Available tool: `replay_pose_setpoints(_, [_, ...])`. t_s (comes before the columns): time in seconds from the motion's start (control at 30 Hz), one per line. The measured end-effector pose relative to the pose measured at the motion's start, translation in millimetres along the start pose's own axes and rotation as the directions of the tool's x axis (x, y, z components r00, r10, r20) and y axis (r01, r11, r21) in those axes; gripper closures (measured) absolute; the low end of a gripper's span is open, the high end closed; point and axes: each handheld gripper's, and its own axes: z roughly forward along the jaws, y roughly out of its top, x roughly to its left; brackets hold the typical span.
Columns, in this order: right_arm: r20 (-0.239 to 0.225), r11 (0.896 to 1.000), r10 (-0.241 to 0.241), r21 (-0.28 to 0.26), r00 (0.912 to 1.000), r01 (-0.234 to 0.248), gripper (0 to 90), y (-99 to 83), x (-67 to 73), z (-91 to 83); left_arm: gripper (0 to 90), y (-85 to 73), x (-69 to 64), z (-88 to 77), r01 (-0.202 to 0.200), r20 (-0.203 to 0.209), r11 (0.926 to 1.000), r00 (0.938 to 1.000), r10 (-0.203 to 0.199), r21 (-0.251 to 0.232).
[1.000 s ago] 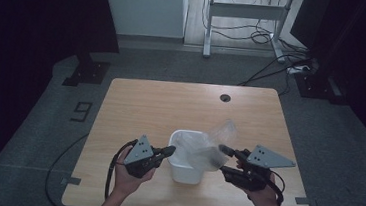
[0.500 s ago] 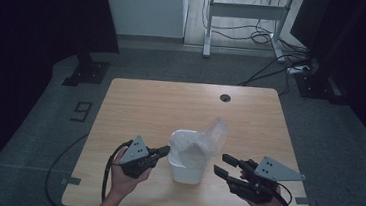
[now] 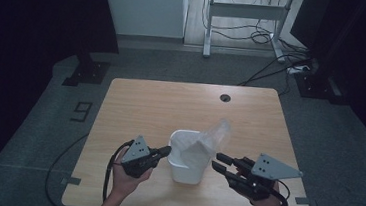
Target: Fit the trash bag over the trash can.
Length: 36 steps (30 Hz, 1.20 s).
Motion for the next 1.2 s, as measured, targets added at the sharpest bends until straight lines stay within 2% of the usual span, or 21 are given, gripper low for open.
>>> replay_pose_setpoints(0.17, [-0.044, 1.0, 0.005, 0.005, 0.999, -0.005, 68.7, 3.5, -7.0, 11.0, 89.4, -0.4, 0.1, -0.7, -0.001, 0.0, 1.0, 1.0, 0.001, -0.003])
replay_pose_setpoints(0.33, [-0.089, 0.999, -0.027, 0.036, 0.9957, 0.03, 63.3, 3.7, -1.4, 23.6, 89.5, 0.2, -1.9, -0.7, -0.006, 0.004, 1.0, 1.0, 0.006, -0.005])
replay_pose_setpoints(0.43, [-0.109, 0.998, -0.03, 0.058, 0.9936, 0.036, 60.2, 1.8, 0.7, 32.3, 89.4, 0.6, -4.1, -1.7, -0.013, 0.006, 0.9998, 0.9999, 0.013, -0.011])
replay_pose_setpoints(0.7, [-0.108, 0.994, -0.041, 0.093, 0.9933, 0.051, 57.1, -2.6, 1.1, 55.2, 89.2, -0.5, -8.7, -1.9, -0.029, 0.019, 0.9995, 0.9994, 0.029, -0.016])
replay_pose_setpoints(0.83, [-0.113, 0.995, -0.028, 0.087, 0.9932, 0.037, 55.6, -5.3, -5.0, 64.7, 89.3, -0.5, -9.8, -1.0, -0.034, 0.023, 0.9993, 0.9991, 0.035, -0.016])
replay_pose_setpoints(0.9, [-0.114, 0.996, -0.036, 0.081, 0.9928, 0.045, 55.0, -5.3, -6.3, 68.6, 89.3, -0.1, -10.7, -0.6, -0.036, 0.027, 0.9992, 0.999, 0.037, -0.018])
replay_pose_setpoints(1.03, [-0.118, 0.995, -0.045, 0.085, 0.9919, 0.055, 60.7, -5.5, -8.1, 76.4, 89.4, 0.3, -11.9, 0.0, -0.045, 0.033, 0.9988, 0.9984, 0.046, -0.02])
replay_pose_setpoints(1.1, [-0.132, 0.994, -0.061, 0.083, 0.9893, 0.072, 67.5, -6.4, -8.2, 80.0, 89.4, 0.5, -12.8, 0.2, -0.048, 0.037, 0.9986, 0.9981, 0.049, -0.02])
replay_pose_setpoints(1.13, [-0.12, 0.992, -0.078, 0.088, 0.9897, 0.089, 74.8, -6.7, -7.4, 81.3, 89.4, 0.5, -13.3, 0.1, -0.05, 0.037, 0.9985, 0.998, 0.051, -0.021])
replay_pose_setpoints(1.2, [-0.12, 0.989, -0.096, 0.098, 0.9881, 0.108, 82.9, -7.5, -6.3, 82.9, 89.6, 0.5, -13.7, -0.3, -0.054, 0.038, 0.9983, 0.9978, 0.055, -0.021])
